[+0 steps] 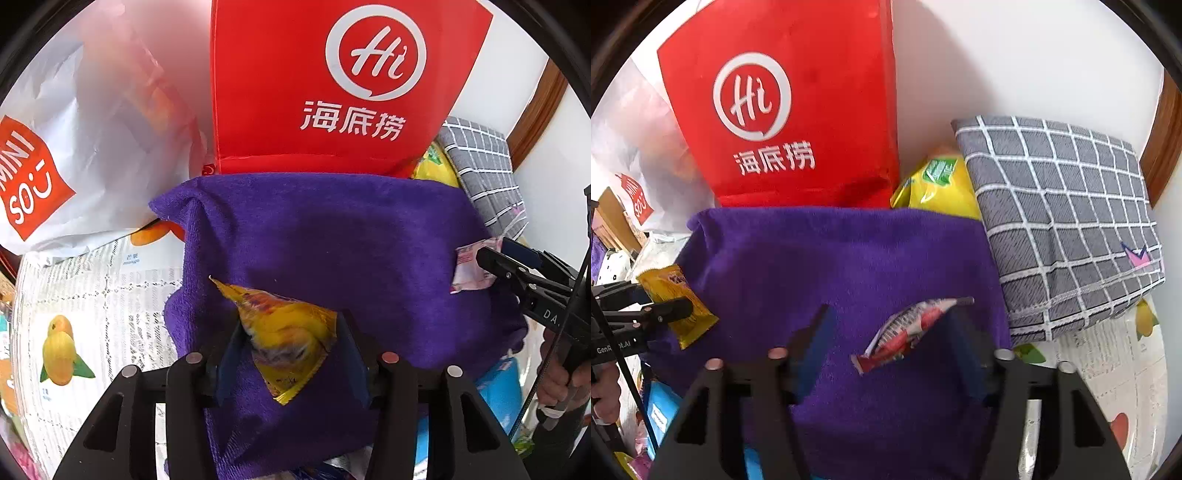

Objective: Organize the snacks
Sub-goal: 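Open both grippers to drop the packets onto the purple towel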

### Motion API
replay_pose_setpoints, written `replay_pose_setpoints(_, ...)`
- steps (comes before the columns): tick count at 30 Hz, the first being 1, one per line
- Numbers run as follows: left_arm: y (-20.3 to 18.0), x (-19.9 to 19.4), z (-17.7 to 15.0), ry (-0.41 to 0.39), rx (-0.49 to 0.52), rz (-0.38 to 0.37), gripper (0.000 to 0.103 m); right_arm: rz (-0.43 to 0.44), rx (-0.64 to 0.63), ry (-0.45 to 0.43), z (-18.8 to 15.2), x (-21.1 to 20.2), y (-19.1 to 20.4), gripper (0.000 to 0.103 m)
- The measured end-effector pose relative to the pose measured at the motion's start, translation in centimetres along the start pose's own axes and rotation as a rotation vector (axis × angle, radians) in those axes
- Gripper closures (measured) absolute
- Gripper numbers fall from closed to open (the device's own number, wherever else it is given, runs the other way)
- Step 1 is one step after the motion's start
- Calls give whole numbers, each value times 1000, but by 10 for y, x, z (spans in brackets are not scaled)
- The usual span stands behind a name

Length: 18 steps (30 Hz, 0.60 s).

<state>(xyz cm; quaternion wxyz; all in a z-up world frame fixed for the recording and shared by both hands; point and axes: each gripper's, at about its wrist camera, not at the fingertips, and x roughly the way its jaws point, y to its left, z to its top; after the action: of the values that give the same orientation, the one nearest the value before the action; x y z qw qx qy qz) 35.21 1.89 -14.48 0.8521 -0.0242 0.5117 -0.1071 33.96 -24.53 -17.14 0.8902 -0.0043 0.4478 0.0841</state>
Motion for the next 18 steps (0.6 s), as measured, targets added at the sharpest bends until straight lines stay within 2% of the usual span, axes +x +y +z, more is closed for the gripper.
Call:
replay_pose_setpoints(2,1,-6,0,-7,-14,-4,39,-8,-4,-17,1,-6,1,32)
replay_pose_setpoints(3,0,-9,-1,-14,-16,-4,37,-9,-5,-19,2,-10,2,31)
replay_pose_setpoints(13,-4,-54,-16,-65,-16,15,35,2,17,-49,-2,-61,15,28)
replay_pose_setpoints(18,-6,-87,-31,-95,-26,34,35,-44,24,-87,-13,-99,22,17)
